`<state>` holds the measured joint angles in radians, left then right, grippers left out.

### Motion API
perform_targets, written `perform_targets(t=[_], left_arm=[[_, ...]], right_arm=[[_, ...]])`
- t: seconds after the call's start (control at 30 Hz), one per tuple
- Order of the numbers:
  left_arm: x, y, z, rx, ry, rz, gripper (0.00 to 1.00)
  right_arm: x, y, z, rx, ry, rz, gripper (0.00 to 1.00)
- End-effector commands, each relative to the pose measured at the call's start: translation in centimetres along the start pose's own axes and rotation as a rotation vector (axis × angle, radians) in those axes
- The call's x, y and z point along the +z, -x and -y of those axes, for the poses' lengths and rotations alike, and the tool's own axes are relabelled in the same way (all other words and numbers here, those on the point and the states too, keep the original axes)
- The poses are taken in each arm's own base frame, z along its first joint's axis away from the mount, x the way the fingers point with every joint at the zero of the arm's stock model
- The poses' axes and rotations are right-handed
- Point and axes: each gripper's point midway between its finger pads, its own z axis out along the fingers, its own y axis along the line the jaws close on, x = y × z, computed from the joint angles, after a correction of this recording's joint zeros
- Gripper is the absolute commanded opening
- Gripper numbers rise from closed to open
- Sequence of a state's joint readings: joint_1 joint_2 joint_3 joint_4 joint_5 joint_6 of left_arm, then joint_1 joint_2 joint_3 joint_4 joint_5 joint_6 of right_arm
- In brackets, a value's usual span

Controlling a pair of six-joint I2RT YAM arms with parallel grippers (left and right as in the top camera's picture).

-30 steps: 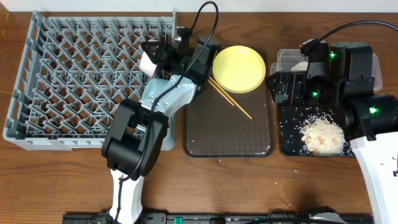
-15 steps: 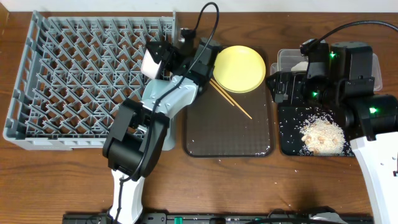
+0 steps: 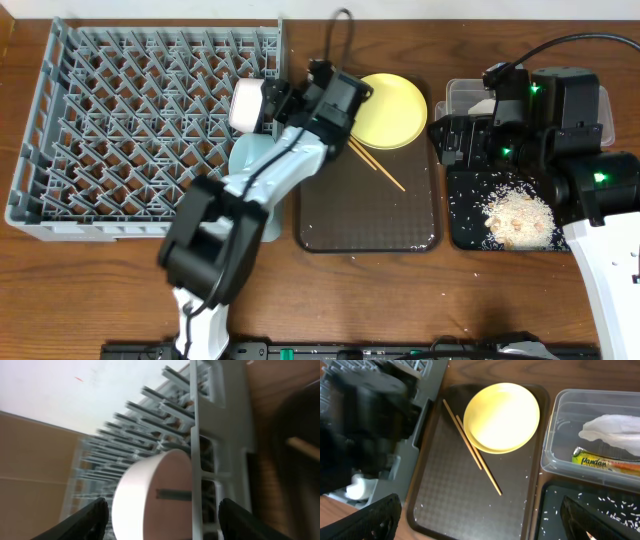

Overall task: Sort waste into correct bins and load items into the dishwasher
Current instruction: 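Release the pink bowl and move the left gripper to the yellow plate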

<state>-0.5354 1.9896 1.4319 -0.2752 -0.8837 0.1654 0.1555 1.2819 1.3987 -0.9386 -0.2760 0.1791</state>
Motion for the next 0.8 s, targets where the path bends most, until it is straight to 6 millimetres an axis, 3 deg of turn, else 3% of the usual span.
perform_targets(t=[0.0,0.13,0.27,0.4,0.6,0.77], left_arm=[[-2.7,2.7,-1.3,-0.305,-0.23,0.055,0.72],[-5.7,4.6,-2.0,-0.494,-0.439,0.084,0.72],[-7.3,5.5,-0.5,-0.638,-0.613,0.058,0.71],[-6.8,4.9,3.0,-0.741,-0.716,-0.046,0.72],[-5.5,4.0,10.1,-0.841,-0.873,-0.188,0.7],[-3.7,2.0,14.4,-0.896,-0.875,-0.292,0.68]], right_arm=[[-0.1,0.2,0.0,0.01,-0.002,0.005,0.99],[-0.1,0.2,0.0,0.01,-0.002,0.005,0.99],[-0.1,0.2,0.0,0.01,-0.003,0.005,0.99],[-0.1,0.2,0.0,0.01,-0.003,0.005,0.99],[-0.1,0.2,0.0,0.01,-0.003,0.005,0.99],[-0.1,0.2,0.0,0.01,-0.003,0.005,0.99]])
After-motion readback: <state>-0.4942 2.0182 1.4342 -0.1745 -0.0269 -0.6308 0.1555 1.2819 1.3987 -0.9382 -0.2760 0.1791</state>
